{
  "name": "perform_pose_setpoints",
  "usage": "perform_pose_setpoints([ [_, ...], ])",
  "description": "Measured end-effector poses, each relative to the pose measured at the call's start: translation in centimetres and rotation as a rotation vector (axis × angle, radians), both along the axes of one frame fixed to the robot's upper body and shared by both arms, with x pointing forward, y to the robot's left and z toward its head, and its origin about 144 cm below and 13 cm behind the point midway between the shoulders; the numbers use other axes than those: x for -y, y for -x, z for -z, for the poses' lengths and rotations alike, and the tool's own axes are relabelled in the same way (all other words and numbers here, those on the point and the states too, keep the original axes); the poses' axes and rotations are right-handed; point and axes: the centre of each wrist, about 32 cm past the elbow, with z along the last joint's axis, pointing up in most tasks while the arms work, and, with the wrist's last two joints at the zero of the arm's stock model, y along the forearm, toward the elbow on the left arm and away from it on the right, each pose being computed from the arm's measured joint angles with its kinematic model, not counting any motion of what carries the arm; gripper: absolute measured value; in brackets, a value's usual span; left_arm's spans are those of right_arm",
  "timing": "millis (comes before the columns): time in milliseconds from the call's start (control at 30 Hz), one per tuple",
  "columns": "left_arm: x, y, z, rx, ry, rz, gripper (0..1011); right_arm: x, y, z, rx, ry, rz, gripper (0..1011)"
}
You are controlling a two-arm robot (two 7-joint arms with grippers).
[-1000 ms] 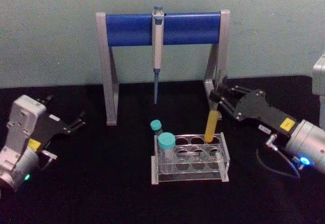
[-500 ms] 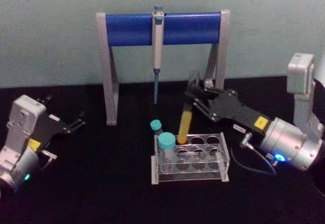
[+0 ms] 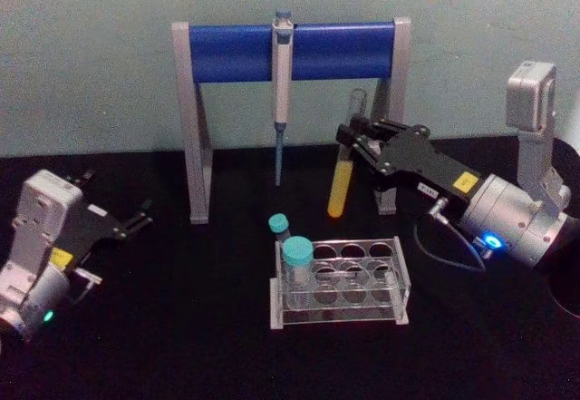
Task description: Pick up the test tube from the test tube rack, shake it, then place it back into the test tube rack.
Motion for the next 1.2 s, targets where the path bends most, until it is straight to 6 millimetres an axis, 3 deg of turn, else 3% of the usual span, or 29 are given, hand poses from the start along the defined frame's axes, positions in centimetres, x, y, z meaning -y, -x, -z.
perform_pose_setpoints([
  [1200,0.0,0.0,0.0,0.0,0.0,0.0,1001,0.3,0.15,0.2,-0.01,0.001,0.018,234],
])
